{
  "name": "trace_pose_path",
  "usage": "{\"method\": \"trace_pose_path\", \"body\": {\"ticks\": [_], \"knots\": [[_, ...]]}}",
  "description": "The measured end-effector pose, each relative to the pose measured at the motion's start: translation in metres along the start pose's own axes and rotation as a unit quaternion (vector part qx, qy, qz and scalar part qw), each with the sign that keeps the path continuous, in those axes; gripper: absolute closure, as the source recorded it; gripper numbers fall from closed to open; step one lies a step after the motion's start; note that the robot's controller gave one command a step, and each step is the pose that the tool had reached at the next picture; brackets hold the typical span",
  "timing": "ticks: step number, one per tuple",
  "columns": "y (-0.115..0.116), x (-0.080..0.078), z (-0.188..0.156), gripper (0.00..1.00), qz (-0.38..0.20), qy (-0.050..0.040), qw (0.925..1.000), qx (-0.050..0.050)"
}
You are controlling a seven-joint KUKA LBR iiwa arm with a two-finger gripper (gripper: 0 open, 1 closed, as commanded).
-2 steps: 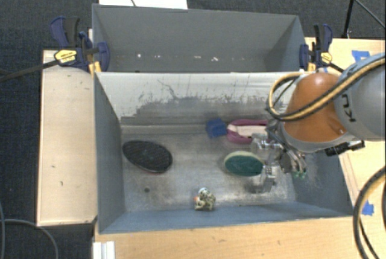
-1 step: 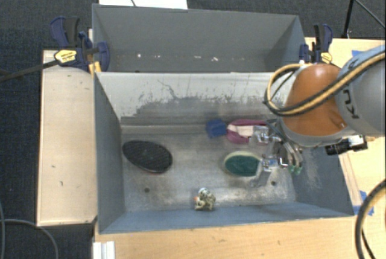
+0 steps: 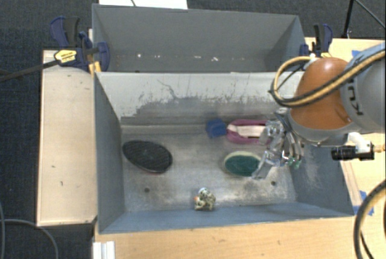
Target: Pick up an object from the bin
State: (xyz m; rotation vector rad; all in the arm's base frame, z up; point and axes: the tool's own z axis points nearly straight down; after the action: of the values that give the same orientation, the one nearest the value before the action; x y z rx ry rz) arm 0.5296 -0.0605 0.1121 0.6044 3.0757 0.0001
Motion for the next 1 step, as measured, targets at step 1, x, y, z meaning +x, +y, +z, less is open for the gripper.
{"method": "trace_pose_path", "body": {"ticks": [1], "knots": [[0.0078,-0.0078,0.0412,0.00,0.042,0.0005,0.9991,0.000]]}}
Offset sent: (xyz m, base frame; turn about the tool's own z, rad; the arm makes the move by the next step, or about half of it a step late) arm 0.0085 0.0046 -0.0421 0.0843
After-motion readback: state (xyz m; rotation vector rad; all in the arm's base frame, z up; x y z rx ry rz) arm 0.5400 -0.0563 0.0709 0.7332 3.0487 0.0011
